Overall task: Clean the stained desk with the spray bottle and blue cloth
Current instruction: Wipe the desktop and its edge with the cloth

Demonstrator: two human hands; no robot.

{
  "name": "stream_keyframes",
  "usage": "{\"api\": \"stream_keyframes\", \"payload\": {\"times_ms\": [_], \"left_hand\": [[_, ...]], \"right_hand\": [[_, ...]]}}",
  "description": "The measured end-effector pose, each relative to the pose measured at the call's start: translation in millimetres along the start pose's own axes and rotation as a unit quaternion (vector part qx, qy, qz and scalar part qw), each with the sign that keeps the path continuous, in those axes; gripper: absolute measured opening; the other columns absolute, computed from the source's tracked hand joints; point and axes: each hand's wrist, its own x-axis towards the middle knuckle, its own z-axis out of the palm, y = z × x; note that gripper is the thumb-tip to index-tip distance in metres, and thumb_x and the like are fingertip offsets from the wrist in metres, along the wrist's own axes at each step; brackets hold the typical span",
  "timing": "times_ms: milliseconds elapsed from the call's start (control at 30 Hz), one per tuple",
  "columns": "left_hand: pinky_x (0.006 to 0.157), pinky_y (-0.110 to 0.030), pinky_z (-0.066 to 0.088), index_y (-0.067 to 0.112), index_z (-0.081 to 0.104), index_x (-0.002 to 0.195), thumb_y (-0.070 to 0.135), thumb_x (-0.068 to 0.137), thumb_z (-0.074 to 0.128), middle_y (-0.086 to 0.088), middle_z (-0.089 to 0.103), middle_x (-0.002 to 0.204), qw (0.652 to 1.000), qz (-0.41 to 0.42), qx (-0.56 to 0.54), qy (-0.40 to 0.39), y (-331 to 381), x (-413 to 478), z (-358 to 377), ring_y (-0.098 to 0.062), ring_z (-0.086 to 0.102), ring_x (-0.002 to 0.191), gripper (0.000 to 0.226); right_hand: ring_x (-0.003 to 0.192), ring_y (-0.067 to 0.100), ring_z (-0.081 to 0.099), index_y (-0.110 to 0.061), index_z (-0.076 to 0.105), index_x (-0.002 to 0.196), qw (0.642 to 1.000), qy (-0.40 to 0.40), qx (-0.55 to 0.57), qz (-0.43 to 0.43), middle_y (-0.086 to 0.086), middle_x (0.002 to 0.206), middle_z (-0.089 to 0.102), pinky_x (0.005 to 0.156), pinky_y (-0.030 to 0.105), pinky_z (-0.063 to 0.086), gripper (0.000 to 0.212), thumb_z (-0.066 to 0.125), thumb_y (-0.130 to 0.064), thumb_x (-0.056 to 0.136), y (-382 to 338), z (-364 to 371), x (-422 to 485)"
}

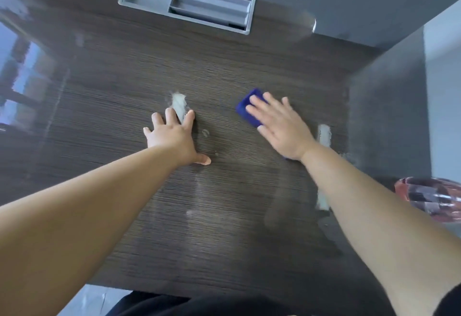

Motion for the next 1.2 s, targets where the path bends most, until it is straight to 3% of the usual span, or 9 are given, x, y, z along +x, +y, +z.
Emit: {"api": "stream_keyframes", "payload": {"times_ms": [133, 200, 333, 433, 700, 933, 1033, 1133, 1200], "left_hand": [[0.107, -0.052, 0.03, 0.034, 0.006, 0.147, 0.073, 0.053, 0.072, -0.008, 0.015, 0.146, 1.0, -0.002, -0.002, -0.002, 0, 2, -1, -0.036, 0.017, 0.132, 0.121], [0.106, -0.052, 0.031, 0.034, 0.007, 0.147, 0.073, 0.052, 0.073, -0.008, 0.016, 0.145, 1.0, -0.004, -0.003, -0.001, 0, 1, 0, -0.035, 0.019, 0.13, 0.121], [0.106, -0.051, 0.031, 0.034, 0.007, 0.147, 0.073, 0.052, 0.072, -0.007, 0.016, 0.144, 1.0, -0.008, -0.004, 0.005, 0, 2, 0, -0.034, 0.018, 0.13, 0.121], [0.107, -0.05, 0.03, 0.033, 0.007, 0.148, 0.073, 0.053, 0.072, -0.008, 0.016, 0.145, 1.0, -0.006, -0.002, 0.01, 0, 2, 1, -0.034, 0.019, 0.13, 0.121], [0.109, -0.05, 0.027, 0.035, 0.013, 0.146, 0.069, 0.052, 0.075, -0.009, 0.019, 0.144, 0.999, -0.001, -0.033, 0.027, -2, 1, 3, -0.035, 0.021, 0.129, 0.119], [0.106, -0.037, 0.029, 0.029, 0.039, 0.136, 0.042, 0.071, 0.075, -0.005, 0.031, 0.14, 0.966, 0.035, -0.233, 0.102, -44, -18, 11, -0.028, 0.02, 0.133, 0.075], [0.113, -0.042, 0.02, 0.032, 0.033, 0.139, 0.053, 0.066, 0.076, -0.007, 0.025, 0.143, 0.98, 0.01, -0.17, 0.102, -76, -11, 6, -0.031, 0.014, 0.135, 0.087], [0.115, -0.049, 0.01, 0.034, 0.023, 0.142, 0.063, 0.058, 0.076, -0.01, 0.014, 0.15, 0.987, -0.036, -0.119, 0.104, -98, 1, -5, -0.033, 0.004, 0.14, 0.103], [0.115, -0.051, 0.005, 0.034, 0.016, 0.146, 0.064, 0.055, 0.077, -0.011, 0.004, 0.154, 0.987, -0.063, -0.107, 0.101, -112, 8, -12, -0.032, -0.003, 0.143, 0.113]], "right_hand": [[0.146, 0.028, 0.005, -0.018, 0.019, 0.15, 0.936, 0.076, 0.048, 0.339, 0.002, 0.159, 0.012, 0.116, 0.052, 0.009, 0.051, 0.033, -0.025, 0.101, 31, -13, 34], [0.146, 0.029, 0.0, -0.018, 0.012, 0.151, 0.906, 0.083, 0.052, 0.412, 0.003, 0.16, 0.005, 0.117, 0.049, 0.006, 0.055, 0.032, -0.03, 0.101, 10, -14, 64], [0.145, 0.029, 0.003, -0.018, 0.016, 0.15, 0.99, 0.024, 0.01, 0.136, 0.004, 0.159, 0.009, 0.116, 0.051, 0.01, 0.056, 0.034, -0.032, 0.099, -52, 3, 79], [0.145, 0.026, 0.013, -0.021, 0.027, 0.148, 0.995, -0.038, 0.009, -0.091, 0.0, 0.157, 0.021, 0.114, 0.051, 0.009, 0.052, 0.035, -0.03, 0.097, -39, 4, 54], [0.146, 0.029, -0.002, -0.019, 0.009, 0.151, 0.941, 0.053, 0.022, 0.333, 0.002, 0.16, 0.002, 0.117, 0.048, 0.006, 0.056, 0.03, -0.032, 0.101, -43, -3, 101], [0.14, 0.033, 0.027, -0.015, 0.039, 0.142, 0.994, -0.014, 0.006, -0.106, 0.006, 0.151, 0.034, 0.109, 0.055, 0.021, 0.05, 0.034, -0.028, 0.094, -73, 12, 27], [0.142, 0.032, 0.021, -0.015, 0.035, 0.145, 0.998, 0.017, 0.011, 0.065, 0.006, 0.154, 0.028, 0.112, 0.059, 0.019, 0.048, 0.033, -0.023, 0.098, -35, 3, 28], [0.146, 0.029, 0.003, -0.017, 0.017, 0.15, 0.938, 0.076, 0.034, 0.336, 0.003, 0.159, 0.009, 0.116, 0.05, 0.009, 0.053, 0.034, -0.025, 0.1, -61, 2, 80], [0.145, 0.03, 0.001, -0.016, 0.013, 0.151, 0.933, 0.078, 0.044, 0.349, 0.004, 0.16, 0.006, 0.117, 0.049, 0.01, 0.057, 0.034, -0.029, 0.1, -103, 8, 112]]}}
